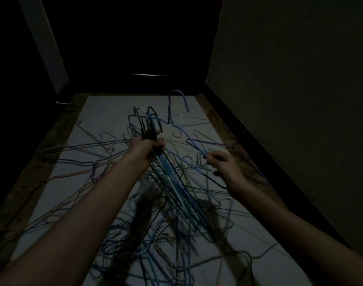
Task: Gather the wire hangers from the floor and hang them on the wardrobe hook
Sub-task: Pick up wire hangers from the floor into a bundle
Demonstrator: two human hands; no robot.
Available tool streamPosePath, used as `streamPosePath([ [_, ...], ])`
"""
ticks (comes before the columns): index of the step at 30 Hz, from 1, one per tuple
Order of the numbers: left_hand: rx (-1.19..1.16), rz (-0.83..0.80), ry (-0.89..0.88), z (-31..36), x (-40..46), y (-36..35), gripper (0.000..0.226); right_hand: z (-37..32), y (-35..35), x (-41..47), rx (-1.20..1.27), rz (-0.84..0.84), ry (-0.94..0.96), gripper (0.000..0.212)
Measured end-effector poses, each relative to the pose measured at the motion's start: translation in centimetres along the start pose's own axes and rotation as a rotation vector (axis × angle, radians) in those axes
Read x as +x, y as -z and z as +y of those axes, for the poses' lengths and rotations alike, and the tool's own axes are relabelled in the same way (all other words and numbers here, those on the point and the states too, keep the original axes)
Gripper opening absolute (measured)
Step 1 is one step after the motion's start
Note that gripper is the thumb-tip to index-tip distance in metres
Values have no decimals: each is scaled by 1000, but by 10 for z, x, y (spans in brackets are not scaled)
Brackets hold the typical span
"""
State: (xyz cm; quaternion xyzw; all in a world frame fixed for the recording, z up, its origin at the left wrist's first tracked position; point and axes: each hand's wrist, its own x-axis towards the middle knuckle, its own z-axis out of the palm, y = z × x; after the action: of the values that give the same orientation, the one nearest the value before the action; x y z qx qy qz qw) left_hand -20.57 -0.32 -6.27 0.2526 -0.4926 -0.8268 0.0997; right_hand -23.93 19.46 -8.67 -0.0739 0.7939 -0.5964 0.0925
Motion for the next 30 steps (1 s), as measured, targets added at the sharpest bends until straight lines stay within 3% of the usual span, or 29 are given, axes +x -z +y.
streamPosePath([
  [7, -40, 52, -12, -9, 9, 6, 45, 13, -18, -6, -29, -123, 14, 10],
  [13, -105, 103, -105, -16, 15, 4, 41, 26, -28, -6, -100, -171, -1, 12],
  [19, -86, 97, -57, -28, 19, 5, 40, 41, -27, -5, -109, -304, -91, 22],
  [23, 11, 123, -42, -35, 20, 5, 37, 49, -24, -2, -65, -400, -137, 15],
  [30, 87, 121, -66, -40, 28, 7, 37, 79, -24, 24, -128, -291, -132, 9],
])
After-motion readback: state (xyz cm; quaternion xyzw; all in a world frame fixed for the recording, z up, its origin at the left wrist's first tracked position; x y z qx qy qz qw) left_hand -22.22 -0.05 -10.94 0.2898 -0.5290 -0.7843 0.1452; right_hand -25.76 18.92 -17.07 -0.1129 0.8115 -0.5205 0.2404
